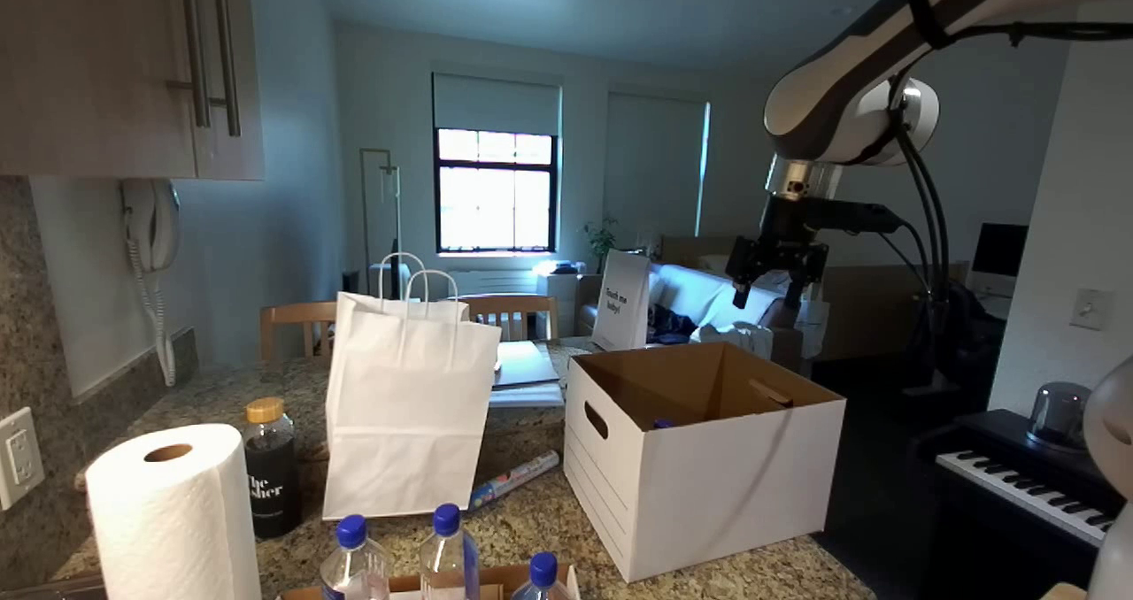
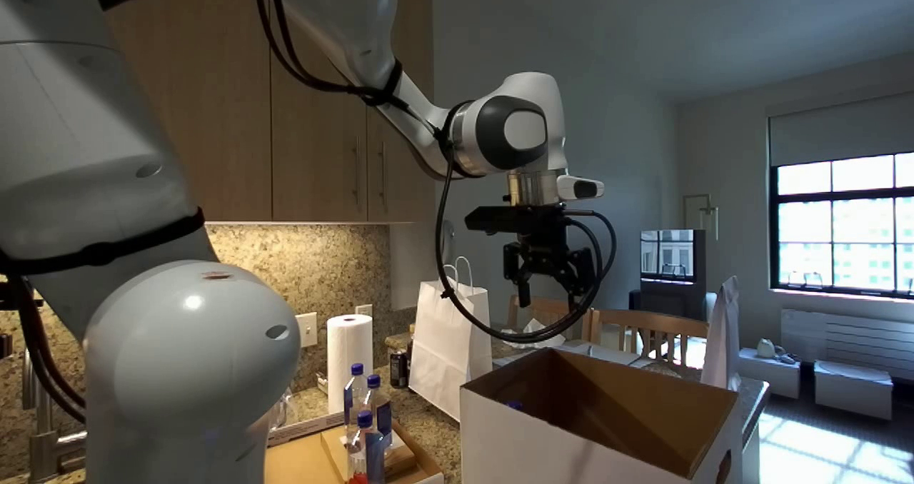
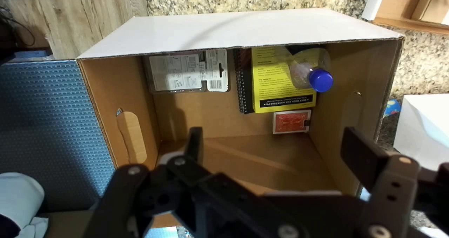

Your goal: Pick the bottle in the box and put it on the table

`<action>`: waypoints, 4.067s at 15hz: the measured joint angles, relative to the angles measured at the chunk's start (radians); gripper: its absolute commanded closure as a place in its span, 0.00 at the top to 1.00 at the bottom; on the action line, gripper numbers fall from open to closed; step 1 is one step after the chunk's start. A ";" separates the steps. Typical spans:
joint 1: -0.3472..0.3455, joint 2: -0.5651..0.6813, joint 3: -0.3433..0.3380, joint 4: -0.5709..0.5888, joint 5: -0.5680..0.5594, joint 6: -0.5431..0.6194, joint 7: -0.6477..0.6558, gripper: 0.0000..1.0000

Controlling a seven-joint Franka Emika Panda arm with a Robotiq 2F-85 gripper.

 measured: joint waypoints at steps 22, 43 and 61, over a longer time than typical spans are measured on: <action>0.065 0.337 0.064 0.112 0.099 0.007 -0.008 1.00; 0.125 0.593 0.116 0.231 -0.142 0.147 0.101 1.00; 0.188 0.675 0.127 0.267 -0.225 0.136 0.124 0.60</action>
